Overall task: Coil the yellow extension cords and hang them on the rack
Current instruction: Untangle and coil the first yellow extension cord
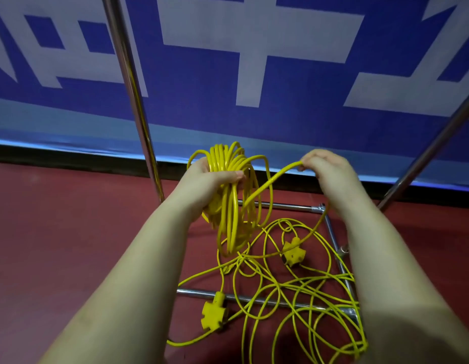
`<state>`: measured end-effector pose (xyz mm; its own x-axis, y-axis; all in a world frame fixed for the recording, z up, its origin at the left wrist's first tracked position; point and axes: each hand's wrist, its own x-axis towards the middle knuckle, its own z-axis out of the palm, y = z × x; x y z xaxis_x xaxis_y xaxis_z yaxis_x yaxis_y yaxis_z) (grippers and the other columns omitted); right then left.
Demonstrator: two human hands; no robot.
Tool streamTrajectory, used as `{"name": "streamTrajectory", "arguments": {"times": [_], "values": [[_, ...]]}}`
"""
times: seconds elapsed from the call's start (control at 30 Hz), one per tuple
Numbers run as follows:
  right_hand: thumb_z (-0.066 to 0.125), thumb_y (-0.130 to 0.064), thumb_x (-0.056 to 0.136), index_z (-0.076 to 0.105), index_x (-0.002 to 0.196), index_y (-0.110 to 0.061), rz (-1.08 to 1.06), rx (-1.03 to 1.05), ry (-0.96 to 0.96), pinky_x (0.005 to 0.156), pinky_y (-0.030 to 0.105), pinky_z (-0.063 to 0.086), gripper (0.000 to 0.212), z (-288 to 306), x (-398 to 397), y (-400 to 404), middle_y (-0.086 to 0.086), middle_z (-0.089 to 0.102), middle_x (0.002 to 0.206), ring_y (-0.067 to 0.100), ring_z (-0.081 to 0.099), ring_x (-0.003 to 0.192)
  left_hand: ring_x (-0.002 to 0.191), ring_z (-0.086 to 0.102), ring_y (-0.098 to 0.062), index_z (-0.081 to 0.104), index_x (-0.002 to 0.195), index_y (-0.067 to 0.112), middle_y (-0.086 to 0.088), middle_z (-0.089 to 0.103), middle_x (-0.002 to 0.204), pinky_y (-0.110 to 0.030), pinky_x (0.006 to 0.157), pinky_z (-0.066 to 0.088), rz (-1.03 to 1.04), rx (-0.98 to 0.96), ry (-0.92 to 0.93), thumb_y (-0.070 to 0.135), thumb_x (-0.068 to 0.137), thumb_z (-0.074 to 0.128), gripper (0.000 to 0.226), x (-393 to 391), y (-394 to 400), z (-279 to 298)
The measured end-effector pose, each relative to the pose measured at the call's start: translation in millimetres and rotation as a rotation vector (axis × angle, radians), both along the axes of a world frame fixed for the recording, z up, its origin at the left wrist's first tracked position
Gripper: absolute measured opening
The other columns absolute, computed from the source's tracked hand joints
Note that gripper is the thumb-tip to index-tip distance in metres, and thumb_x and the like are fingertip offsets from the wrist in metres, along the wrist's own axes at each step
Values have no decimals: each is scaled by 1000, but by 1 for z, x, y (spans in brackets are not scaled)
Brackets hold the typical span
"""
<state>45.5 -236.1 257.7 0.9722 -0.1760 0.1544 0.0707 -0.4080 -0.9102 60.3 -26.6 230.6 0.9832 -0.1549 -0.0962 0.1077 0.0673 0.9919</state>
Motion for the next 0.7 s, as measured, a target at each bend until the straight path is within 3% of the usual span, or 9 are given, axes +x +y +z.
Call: {"name": "streamTrajectory", "arguments": {"times": [0.1, 0.17, 0.23, 0.33, 0.43, 0.57, 0.7], "values": [[53, -31, 68, 61, 60, -18, 154, -139, 132, 66, 26, 35, 17, -1, -7, 8, 9, 53, 73, 15, 45, 72, 70, 67, -26, 60, 108, -8, -13, 70, 80, -43, 76, 54, 37, -29, 14, 10, 72, 75, 43, 2, -2, -4], [55, -31, 67, 62, 59, -19, 236, -146, 195, 69, 30, 35, 16, 0, -9, 13, 2, 55, 69, 9, 48, 70, 68, 68, -25, 58, 111, -7, -13, 70, 81, -39, 72, 55, 48, -24, 23, 8, 77, 73, 41, 1, -3, -5], [60, -20, 78, 62, 59, -21, 288, -84, 207, 67, 22, 35, 19, -2, -9, 15, -12, 56, 58, -1, 48, 60, 67, 69, -24, 58, 111, -6, -12, 71, 80, -35, 67, 54, 41, -11, 18, 11, 74, 75, 44, 1, -3, -6], [59, -12, 87, 65, 76, -20, 293, -20, 166, 64, 13, 37, 14, -7, -8, 17, -16, 59, 64, -7, 50, 59, 63, 67, -23, 61, 106, -5, -12, 69, 78, -33, 65, 53, -9, 13, -2, 8, 79, 72, 32, -3, -5, -3], [65, -17, 86, 59, 90, -21, 282, -13, 94, 56, 10, 36, 8, -12, -9, 19, -8, 56, 68, -4, 48, 54, 77, 66, -27, 62, 106, -2, -19, 68, 90, -41, 76, 55, -77, 38, -29, 8, 79, 72, 31, -9, -8, -2], [75, -15, 77, 56, 77, -20, 235, -18, -27, 67, 26, 42, 20, -11, -10, 20, 5, 63, 77, 13, 53, 69, 84, 68, -26, 66, 101, 5, -19, 70, 97, -41, 83, 54, -149, 34, -29, 13, 71, 77, 33, -16, -13, -2], [80, -16, 71, 59, 70, -21, 232, -82, -78, 69, 23, 47, 21, -11, -11, 21, -2, 68, 75, 7, 59, 69, 83, 69, -22, 69, 92, 16, -8, 73, 90, -40, 85, 54, -180, 53, -19, 16, 60, 84, 36, -17, -18, -5]]}}
